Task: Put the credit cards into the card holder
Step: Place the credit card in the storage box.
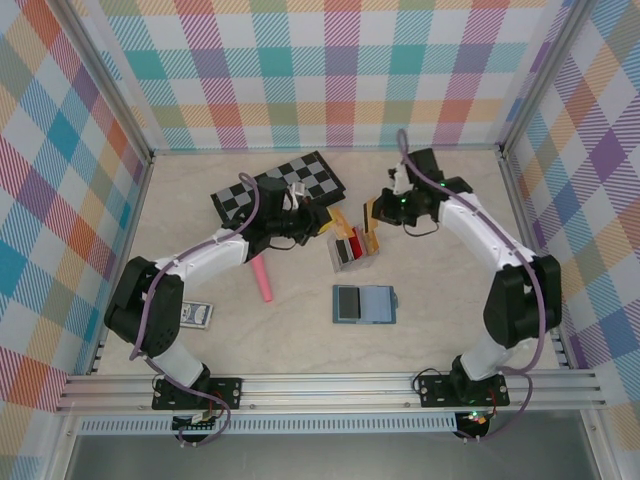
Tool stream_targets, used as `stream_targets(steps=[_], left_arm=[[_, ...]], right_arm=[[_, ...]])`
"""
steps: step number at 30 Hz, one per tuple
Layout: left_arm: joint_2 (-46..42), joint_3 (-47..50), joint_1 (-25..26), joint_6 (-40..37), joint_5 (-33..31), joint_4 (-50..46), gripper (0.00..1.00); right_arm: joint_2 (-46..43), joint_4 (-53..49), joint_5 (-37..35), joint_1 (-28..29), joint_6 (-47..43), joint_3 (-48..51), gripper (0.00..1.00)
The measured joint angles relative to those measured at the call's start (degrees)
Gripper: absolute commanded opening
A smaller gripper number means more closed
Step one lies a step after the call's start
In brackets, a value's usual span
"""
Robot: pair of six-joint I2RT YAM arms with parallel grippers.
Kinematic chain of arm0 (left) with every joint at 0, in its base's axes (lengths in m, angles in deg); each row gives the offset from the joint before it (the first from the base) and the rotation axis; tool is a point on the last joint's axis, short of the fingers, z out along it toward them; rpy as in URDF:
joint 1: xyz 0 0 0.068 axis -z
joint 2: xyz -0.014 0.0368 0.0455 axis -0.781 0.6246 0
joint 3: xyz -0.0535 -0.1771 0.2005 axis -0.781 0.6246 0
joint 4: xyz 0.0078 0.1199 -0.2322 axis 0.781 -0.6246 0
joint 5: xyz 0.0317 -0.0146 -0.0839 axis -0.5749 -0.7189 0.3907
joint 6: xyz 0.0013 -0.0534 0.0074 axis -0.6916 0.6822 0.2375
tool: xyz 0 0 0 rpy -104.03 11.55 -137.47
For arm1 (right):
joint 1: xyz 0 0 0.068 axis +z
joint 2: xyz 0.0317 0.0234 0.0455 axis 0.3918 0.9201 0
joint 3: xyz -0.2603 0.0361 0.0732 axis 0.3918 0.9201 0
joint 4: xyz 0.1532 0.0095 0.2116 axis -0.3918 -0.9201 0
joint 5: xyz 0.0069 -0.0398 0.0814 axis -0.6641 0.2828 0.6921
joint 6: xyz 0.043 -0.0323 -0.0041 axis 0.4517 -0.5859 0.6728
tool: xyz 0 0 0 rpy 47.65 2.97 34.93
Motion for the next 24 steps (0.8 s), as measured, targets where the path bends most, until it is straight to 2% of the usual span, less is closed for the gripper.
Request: stream_targets(steps=[4,8,17,22,24], left_arm=[[-0.1,-0.7,0.0,-5.0,-1.1,-7.7,0.00],[-1.0,-0.7,0.0,-7.7,-1.5,-11.5,0.00],[-1.5,-0.8,0.4,-9.3,-1.2,-12.1,0.00],[-1.5,-0.8,1.0,-9.3,-0.7,-11.8,0.00],[-1.5,-0.8,1.2,-9.3,-0.4,-11.7,0.00]], right_arm=[[4.1,-4.0,-7.0,4.5,-5.6,-1.8,0.07],[6.0,-6.2,-11.9,5.3,-8.5,-1.9,0.07],[8.3,-6.8,-15.2,5.3,-10.6,-2.4,0.09],[9.8,-6.8,-15.2,5.4,-10.5,-2.5,0.20],[9.9,-6.8,-15.2,5.4,-10.1,-2.6,0.30]])
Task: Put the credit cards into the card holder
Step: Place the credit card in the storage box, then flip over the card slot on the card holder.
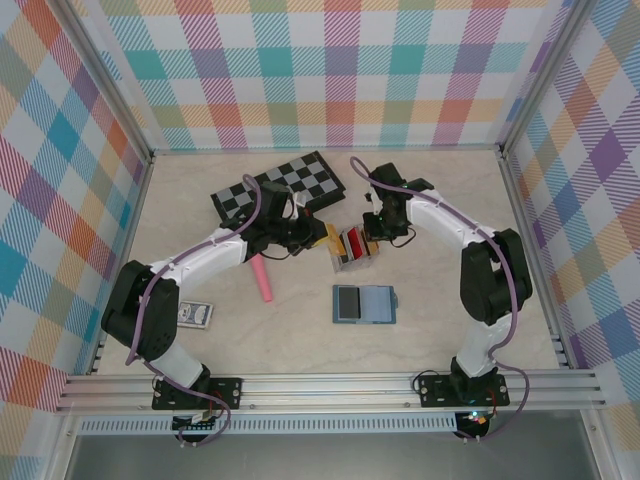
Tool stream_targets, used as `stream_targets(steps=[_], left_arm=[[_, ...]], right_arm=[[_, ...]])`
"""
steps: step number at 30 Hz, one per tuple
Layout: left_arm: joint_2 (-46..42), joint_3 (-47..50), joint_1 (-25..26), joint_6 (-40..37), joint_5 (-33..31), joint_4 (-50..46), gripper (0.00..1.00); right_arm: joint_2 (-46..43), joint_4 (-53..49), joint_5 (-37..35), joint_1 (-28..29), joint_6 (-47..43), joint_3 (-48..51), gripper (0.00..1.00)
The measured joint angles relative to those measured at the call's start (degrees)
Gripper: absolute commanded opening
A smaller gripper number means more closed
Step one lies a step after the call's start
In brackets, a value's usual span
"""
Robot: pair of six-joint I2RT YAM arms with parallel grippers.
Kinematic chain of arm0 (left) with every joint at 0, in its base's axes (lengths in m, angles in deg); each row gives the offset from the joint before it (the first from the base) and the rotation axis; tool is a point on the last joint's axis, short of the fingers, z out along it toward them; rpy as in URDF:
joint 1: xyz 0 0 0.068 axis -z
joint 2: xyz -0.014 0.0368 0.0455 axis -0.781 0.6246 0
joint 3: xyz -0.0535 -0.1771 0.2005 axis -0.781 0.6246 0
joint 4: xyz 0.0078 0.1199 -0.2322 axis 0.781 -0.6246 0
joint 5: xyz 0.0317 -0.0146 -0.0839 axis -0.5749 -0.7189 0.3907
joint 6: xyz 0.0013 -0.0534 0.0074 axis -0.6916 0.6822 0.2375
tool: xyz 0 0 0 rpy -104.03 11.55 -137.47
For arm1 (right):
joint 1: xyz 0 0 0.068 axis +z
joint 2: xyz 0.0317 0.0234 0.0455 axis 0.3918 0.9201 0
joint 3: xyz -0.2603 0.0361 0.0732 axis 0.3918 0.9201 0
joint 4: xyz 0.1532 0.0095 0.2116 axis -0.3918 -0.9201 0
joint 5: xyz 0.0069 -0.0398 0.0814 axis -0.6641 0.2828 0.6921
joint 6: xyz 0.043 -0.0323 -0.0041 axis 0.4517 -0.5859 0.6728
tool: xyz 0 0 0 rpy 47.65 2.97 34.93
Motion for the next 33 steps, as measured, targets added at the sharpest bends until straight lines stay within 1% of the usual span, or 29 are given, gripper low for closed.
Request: stream_targets(steps=[1,2,6,9,11,13,17,20,24,29,32,33], left_arm=[[0.0,0.0,0.1,0.0,0.3,0.2,0.00],[0.0,0.0,0.1,0.0,0.5,0.5,0.00],[0.1,0.0,0.2,0.0,1.6,2.2,0.00],[0.2,0.0,0.4,0.0,2.4,4.0,0.00],[0.4,0.0,0.6,0.0,3.3,5.5,0.00],[0.5,0.0,0.8,-0.2,4.3,6.8,0.00],[0.8,0.0,1.7,-0.9,6.1,9.0,0.00],[1.1,0.0,2.3,-1.1,7.4,10.1,0.00],[1.4,0.0,2.6,-1.1,8.7,11.4,0.00],[1.4,0.0,2.7,-1.0,10.4,13.6,0.00],[1.4,0.0,2.7,-0.6,11.5,15.5,0.00],[1.4,0.0,2.7,-0.3,11.9,16.2,0.00]], right_arm=[[0.0,0.0,0.0,0.0,0.3,-0.1,0.34],[-0.2,0.1,0.0,0.0,0.4,-0.1,0.35],[-2.7,0.0,-0.9,0.0,1.9,0.1,0.34],[-8.4,0.5,-0.2,-0.4,4.1,2.3,0.35],[-13.4,1.8,2.8,-1.2,6.0,5.2,0.36],[-18.7,3.6,7.8,-3.0,8.6,8.7,0.39],[-24.3,7.7,18.1,-6.4,12.5,14.8,0.45],[-24.9,10.4,25.5,-7.1,14.7,17.6,0.49],[-24.8,13.2,33.6,-7.1,16.5,19.4,0.50],[-23.4,15.8,38.8,-7.1,17.5,19.4,0.50],[-22.1,17.1,41.5,-7.2,17.7,19.5,0.48],[-21.9,17.7,42.6,-7.4,17.8,19.6,0.45]])
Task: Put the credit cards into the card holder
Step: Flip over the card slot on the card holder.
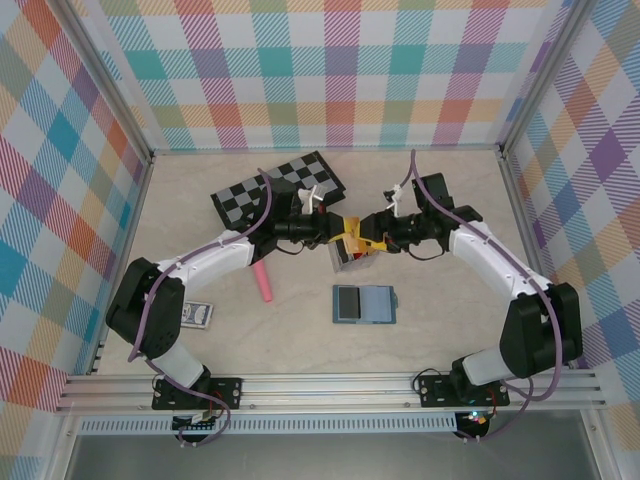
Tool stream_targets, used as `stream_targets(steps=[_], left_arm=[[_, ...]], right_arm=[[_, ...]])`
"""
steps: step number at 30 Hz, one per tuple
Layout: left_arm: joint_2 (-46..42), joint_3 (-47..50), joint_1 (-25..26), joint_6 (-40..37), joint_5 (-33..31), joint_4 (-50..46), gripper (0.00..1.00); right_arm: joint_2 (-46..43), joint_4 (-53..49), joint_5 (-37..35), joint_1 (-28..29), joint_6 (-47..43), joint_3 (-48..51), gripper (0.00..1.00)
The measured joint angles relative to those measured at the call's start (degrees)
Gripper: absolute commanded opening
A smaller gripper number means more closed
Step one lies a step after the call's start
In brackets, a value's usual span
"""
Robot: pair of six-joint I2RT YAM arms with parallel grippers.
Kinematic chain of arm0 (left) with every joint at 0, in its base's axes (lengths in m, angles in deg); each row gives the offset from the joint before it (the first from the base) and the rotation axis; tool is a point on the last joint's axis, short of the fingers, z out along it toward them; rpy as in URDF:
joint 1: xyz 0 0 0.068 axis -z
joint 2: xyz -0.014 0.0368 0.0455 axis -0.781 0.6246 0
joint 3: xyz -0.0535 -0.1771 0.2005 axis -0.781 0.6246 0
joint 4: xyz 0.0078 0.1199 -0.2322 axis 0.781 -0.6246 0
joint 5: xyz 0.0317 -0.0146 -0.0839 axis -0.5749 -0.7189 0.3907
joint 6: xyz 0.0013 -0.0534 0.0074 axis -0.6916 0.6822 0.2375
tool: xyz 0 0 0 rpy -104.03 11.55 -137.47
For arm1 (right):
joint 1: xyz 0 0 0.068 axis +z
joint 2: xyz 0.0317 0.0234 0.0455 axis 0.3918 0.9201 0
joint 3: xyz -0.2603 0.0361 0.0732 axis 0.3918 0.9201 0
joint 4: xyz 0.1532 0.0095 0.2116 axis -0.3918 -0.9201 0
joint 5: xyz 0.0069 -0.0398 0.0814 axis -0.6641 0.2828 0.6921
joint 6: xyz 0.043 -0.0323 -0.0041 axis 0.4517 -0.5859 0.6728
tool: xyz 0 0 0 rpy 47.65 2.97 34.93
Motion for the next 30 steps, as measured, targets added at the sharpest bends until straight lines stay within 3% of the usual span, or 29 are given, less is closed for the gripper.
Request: stream_targets(steps=[7,10,11,13,18,25,30], left_arm=[[0.0,0.0,0.0,1.5,1.4,3.1,0.02],[0.0,0.0,0.0,2.0,1.0,2.9,0.12],[0.0,0.0,0.0,2.1,0.7,2.6,0.17],[0.1,0.0,0.0,2.3,0.3,1.6,0.41],[0.1,0.0,0.0,0.7,-2.3,-3.1,0.64],[0.1,1.8,1.2,-3.9,-11.9,-15.1,0.60],[0.1,2.6,7.0,-6.6,-14.9,-19.8,0.45]], right_arm=[[0.3,3.5,7.4,-2.4,1.1,1.0,0.21],[0.2,4.2,9.5,-3.3,1.1,1.4,0.08],[0.2,4.3,9.9,-3.5,1.1,1.4,0.07],[0.0,4.5,10.6,-3.5,0.7,1.4,0.06],[-2.1,1.2,5.7,-3.5,-1.1,2.1,0.03],[-9.9,-7.8,-15.1,-2.1,-3.8,9.9,0.04],[-14.3,-11.4,-23.6,2.3,-3.8,17.4,0.04]])
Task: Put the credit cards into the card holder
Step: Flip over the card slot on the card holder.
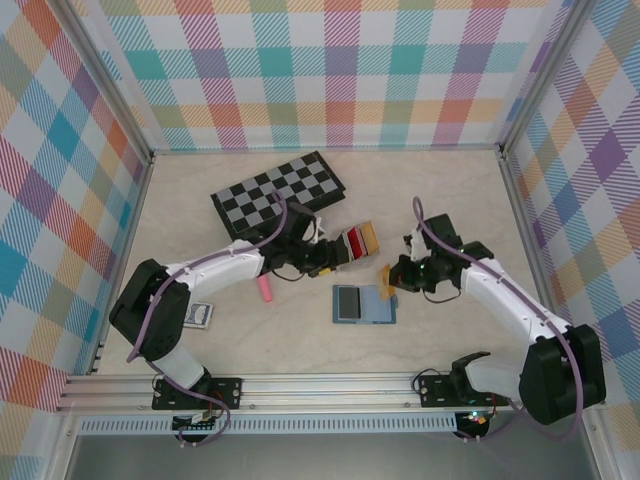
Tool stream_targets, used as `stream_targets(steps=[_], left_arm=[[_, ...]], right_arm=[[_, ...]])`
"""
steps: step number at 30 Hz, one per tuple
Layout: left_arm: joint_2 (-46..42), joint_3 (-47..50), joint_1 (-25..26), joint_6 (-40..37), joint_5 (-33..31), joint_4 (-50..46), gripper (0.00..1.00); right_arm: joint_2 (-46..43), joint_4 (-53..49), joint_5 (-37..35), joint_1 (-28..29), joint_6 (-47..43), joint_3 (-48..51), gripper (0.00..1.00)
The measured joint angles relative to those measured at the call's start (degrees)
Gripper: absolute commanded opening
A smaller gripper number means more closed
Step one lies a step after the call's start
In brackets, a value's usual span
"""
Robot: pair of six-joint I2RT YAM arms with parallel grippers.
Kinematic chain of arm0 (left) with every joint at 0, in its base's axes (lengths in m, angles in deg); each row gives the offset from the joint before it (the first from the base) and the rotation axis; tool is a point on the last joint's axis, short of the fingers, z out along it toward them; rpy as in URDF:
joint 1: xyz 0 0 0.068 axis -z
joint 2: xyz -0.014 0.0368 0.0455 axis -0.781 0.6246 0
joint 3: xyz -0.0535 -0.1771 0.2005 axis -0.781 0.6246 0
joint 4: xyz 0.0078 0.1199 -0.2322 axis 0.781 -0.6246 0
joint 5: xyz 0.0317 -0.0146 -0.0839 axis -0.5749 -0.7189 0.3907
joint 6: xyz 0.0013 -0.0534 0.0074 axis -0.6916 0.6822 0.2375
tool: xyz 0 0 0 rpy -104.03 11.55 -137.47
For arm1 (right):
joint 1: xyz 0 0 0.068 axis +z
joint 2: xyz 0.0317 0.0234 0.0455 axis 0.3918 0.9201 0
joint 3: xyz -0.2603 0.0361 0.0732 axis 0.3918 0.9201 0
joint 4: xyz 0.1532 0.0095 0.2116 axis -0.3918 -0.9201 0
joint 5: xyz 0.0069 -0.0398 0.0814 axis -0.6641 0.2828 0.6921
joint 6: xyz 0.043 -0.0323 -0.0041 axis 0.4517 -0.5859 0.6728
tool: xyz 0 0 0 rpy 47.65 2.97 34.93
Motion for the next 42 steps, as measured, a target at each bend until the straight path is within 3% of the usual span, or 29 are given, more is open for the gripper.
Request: stream_targets(steps=[6,13,26,36,42], left_arm=[[3.8,-1.2,5.3,-2.0,-1.6,-2.3,0.37],[8.3,-1.4,6.5,-3.4,-4.6,-4.7,0.34],[13.1,-2.2,6.8,-4.9,-6.8,-5.8,0.24],[12.8,-2.3,7.4,-4.8,-8.3,-5.8,0.25],[11.2,-1.5,7.4,-3.6,-9.9,-5.1,0.35]], right_arm=[[-0.1,0.8,-4.8,4.0,1.0,4.3,0.04],[1.5,5.1,-7.0,4.7,1.0,7.5,0.04],[1.5,20.7,-2.1,5.0,2.3,13.7,0.06],[1.4,25.8,4.0,5.1,5.0,13.9,0.06],[3.1,27.3,5.8,5.1,5.8,13.9,0.06]])
